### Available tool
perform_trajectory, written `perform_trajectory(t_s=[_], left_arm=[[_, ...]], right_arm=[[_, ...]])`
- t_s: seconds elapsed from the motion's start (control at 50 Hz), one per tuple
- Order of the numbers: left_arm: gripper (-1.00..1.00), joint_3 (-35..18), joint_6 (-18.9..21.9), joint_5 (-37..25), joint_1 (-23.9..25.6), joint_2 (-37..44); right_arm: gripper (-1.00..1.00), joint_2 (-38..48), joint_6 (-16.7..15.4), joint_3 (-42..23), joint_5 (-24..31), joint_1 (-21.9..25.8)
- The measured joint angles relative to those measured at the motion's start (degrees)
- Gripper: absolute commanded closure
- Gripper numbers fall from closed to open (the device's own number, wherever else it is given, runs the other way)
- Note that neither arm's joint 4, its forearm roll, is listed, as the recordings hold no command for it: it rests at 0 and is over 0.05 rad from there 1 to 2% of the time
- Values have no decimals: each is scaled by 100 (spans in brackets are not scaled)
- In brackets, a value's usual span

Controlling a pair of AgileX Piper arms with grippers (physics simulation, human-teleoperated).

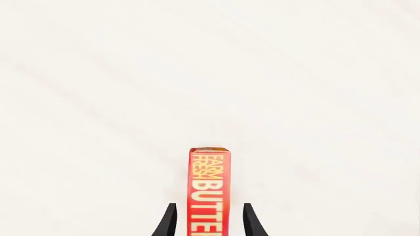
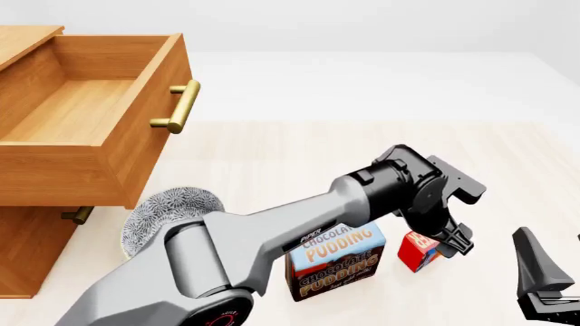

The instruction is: Put the butter at the back in the top drawer of the cabinet and close it.

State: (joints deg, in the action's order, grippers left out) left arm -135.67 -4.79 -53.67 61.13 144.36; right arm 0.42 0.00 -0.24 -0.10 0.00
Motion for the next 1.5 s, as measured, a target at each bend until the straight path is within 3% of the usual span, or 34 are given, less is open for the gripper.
perform_trajectory(t_s=[1.5], left_arm=[[-100, -79, -247, 168, -7, 383]], right_arm=[[-100, 0, 0, 0, 0, 0]])
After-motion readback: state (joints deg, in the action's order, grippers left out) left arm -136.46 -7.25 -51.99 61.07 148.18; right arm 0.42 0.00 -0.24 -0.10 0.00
